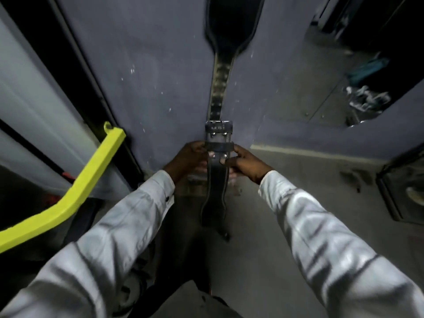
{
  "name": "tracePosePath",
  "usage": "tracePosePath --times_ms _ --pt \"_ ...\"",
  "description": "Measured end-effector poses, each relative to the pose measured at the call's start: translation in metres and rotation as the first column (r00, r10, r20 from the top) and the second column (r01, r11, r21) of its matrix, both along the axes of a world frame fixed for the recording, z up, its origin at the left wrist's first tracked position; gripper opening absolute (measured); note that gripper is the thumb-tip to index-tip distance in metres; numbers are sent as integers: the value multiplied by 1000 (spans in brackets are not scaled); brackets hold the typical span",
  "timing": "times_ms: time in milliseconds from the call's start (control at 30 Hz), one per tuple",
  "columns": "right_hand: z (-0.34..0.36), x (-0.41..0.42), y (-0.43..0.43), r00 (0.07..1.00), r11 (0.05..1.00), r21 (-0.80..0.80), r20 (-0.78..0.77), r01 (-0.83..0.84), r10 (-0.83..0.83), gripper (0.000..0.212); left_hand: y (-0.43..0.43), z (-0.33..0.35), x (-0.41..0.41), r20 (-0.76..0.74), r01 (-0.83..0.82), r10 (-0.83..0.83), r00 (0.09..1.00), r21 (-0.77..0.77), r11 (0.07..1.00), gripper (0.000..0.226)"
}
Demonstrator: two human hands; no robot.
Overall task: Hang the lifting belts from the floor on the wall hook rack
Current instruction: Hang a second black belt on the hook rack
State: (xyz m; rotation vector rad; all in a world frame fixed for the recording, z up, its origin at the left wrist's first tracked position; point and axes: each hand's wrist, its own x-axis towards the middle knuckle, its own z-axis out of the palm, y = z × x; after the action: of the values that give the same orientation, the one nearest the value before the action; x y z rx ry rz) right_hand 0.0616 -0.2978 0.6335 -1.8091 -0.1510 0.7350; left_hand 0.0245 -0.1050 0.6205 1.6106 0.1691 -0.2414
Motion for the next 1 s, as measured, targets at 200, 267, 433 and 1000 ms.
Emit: tracePosePath --times_ms 200,267,433,1000 --pt "103 20 13 925 997 51 377 -62 38 32 9 106 14 316 -11 -15 949 80 997 24" --pt "142 25 18 891 994 88 454 -59 13 34 12 134 17 405 -8 -26 914 81 997 28" --pt "230 26 33 795 984 176 601 -28 -85 29 6 196 26 609 -157 128 783 -5 988 29" --pt "301 34 84 648 980 143 735 139 -199 28 16 364 85 719 -324 529 451 -420 848 12"
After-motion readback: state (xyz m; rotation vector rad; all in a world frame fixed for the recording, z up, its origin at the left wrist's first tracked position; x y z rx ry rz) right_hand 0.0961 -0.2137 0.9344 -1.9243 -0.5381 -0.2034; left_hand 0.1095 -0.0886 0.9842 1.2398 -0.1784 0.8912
